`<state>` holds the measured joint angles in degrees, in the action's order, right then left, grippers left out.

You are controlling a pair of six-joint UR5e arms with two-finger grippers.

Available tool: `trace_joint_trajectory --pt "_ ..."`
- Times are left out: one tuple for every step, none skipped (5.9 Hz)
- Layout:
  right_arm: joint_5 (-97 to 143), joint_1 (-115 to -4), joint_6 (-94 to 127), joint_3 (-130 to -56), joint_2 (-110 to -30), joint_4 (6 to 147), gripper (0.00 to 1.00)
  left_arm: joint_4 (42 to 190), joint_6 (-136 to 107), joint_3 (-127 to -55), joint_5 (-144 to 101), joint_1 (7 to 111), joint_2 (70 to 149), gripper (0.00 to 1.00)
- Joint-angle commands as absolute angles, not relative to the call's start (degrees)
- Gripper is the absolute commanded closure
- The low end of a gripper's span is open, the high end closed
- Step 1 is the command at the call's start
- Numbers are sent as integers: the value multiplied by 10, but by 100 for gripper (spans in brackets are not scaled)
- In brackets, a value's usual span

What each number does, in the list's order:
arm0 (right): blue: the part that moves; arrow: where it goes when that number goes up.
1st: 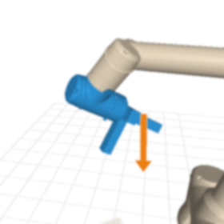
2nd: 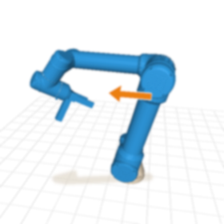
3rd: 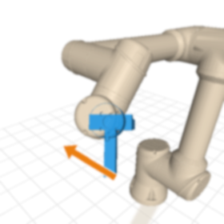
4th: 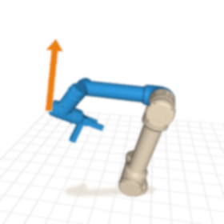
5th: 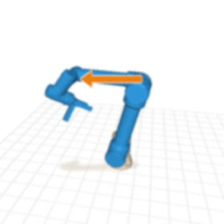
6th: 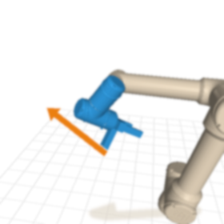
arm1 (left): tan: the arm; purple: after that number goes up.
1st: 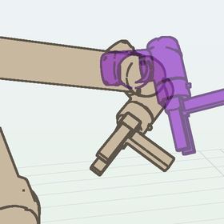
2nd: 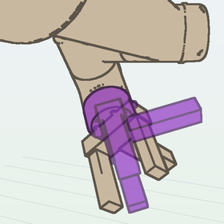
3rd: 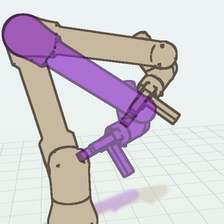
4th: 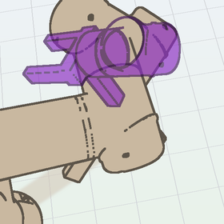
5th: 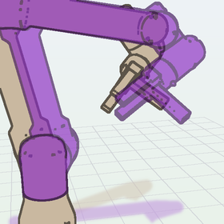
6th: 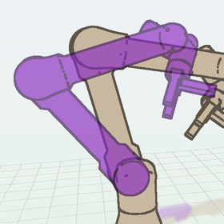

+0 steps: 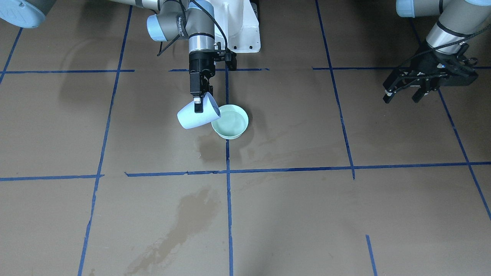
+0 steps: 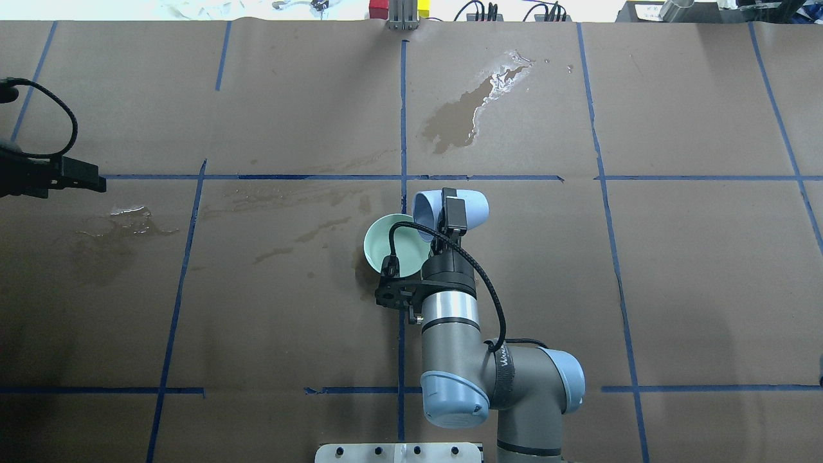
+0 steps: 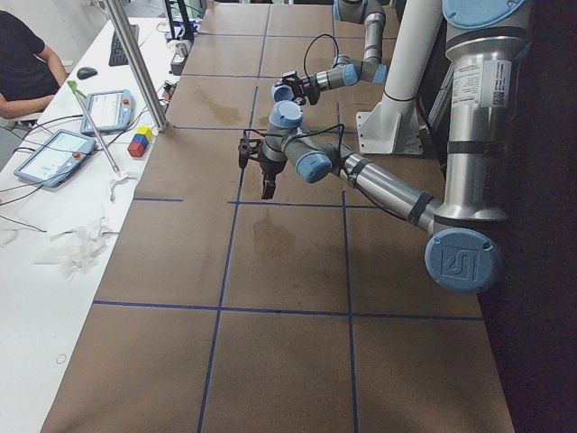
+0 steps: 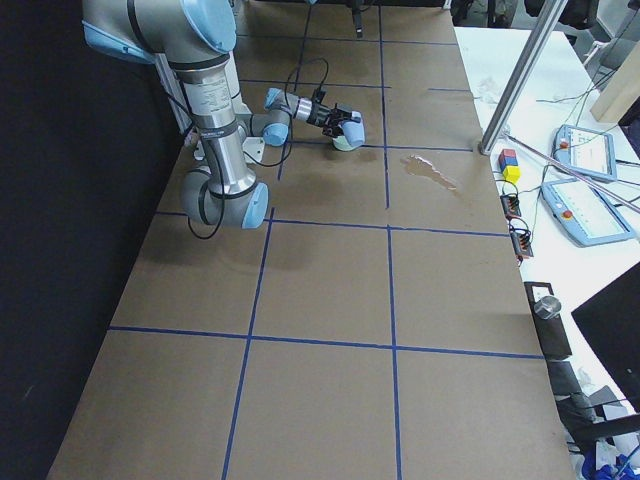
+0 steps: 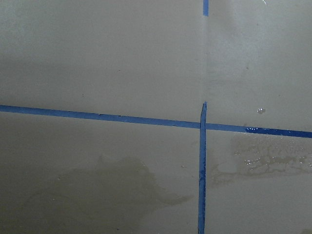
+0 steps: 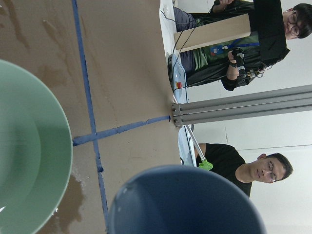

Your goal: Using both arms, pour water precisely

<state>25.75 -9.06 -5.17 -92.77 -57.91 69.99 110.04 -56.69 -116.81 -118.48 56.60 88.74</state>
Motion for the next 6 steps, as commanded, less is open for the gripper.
trace_joint_trajectory --pt "256 -91 -114 -927 -568 737 87 1100 -567 -1169 -1185 566 887 0" --pt "251 -90 -151 -928 -565 747 87 1100 -568 -1169 -1185 566 887 0" --pt "250 -90 -182 -928 -564 757 87 1100 -568 -1169 -1185 566 887 0" --pt "250 -90 -197 -929 -564 771 87 1100 -568 -1169 -1186 566 887 0" --pt "250 -90 -226 -930 -563 778 87 1100 -568 -1169 -1186 566 887 0" --pt "250 -90 -255 -930 -559 779 87 1100 -569 -1169 -1186 566 887 0"
